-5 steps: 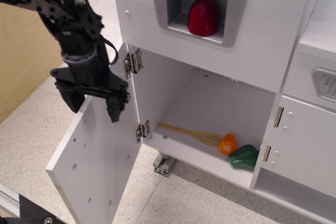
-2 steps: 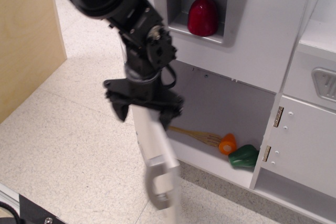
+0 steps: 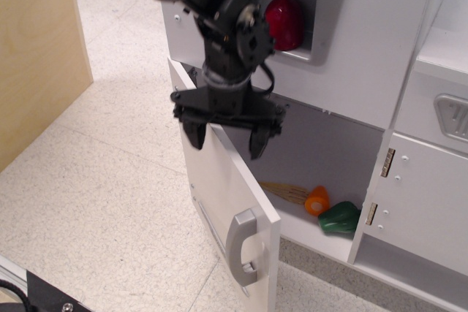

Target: Close low fridge

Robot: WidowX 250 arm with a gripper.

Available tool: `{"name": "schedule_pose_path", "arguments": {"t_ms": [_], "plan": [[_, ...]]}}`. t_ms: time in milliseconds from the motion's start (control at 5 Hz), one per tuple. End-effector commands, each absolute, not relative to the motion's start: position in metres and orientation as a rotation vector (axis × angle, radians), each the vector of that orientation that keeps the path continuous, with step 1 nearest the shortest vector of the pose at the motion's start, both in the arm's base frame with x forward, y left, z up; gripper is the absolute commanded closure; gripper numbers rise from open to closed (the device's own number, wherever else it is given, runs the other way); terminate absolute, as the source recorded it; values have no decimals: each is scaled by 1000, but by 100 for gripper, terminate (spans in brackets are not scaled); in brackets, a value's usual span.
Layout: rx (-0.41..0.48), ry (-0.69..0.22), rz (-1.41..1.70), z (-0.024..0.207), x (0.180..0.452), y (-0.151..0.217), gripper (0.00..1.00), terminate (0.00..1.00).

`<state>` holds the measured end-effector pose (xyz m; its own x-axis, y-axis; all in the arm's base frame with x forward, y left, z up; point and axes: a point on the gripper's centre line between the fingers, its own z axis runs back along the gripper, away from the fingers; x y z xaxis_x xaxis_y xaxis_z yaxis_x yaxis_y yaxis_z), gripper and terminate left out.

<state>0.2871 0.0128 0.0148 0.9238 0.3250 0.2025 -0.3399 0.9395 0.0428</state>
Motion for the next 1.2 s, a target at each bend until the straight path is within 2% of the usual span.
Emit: {"name": "schedule_pose_path", "arguments": {"t_ms": [0, 200, 400, 600, 800, 1000], "plan": [[-32, -214, 251, 59, 269, 11, 0, 0], [-27, -184, 190, 65, 240, 27, 0, 0], [15, -160, 155, 48, 221, 47, 0, 0], [53, -123, 157, 16, 216, 58, 0, 0], [-8, -147, 185, -20, 220, 58, 0, 0], [-33, -148, 220, -37, 231, 49, 0, 0]]}}
